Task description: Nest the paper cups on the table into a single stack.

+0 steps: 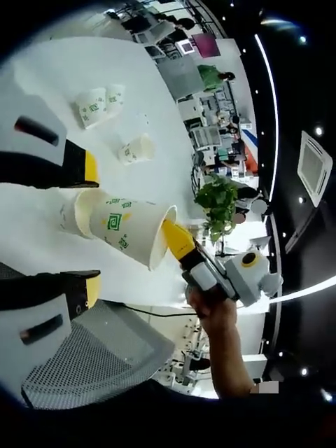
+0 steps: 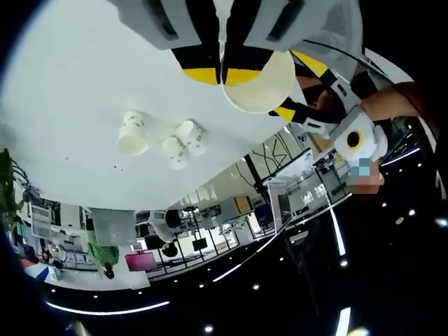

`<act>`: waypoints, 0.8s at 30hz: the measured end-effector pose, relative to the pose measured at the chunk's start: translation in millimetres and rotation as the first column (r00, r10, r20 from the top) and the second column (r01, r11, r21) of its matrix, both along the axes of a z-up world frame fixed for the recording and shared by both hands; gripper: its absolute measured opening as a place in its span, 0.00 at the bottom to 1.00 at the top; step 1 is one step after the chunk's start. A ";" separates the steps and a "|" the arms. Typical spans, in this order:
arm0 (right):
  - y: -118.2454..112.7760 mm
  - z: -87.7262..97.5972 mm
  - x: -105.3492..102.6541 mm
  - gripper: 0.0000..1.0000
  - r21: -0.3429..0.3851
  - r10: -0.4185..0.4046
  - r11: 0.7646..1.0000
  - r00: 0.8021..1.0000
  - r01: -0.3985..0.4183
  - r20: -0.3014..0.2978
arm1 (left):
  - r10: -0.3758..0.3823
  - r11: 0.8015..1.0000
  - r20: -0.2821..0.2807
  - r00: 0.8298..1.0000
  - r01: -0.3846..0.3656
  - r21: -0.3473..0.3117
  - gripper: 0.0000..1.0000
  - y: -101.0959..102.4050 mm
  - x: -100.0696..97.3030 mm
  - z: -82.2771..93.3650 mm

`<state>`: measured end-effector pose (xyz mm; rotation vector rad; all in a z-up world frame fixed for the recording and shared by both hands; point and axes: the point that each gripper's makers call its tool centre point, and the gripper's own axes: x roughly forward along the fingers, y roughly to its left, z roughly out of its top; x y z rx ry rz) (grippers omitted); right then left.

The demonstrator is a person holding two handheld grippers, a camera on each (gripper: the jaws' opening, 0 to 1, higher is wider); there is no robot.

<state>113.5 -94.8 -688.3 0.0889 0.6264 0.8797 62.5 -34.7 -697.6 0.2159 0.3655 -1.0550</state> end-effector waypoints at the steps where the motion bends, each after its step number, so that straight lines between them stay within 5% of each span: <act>1: 0.3 -0.3 0.1 0.00 0.000 0.000 1.000 1.000 0.000 -0.001 | 0.002 1.000 -0.001 1.000 -0.002 -0.002 0.46 0.4 -0.1 0.3; 12: 13.9 -25.6 9.1 0.00 -0.076 0.037 0.996 0.998 -0.041 -0.050 | 0.052 0.999 -0.018 0.998 -0.052 -0.007 0.59 13.1 0.2 -2.4; 24: 22.3 -44.4 15.0 0.00 -0.168 0.116 0.979 0.993 -0.118 -0.021 | 0.070 0.998 -0.024 0.997 -0.070 0.009 0.59 18.5 -3.4 -8.0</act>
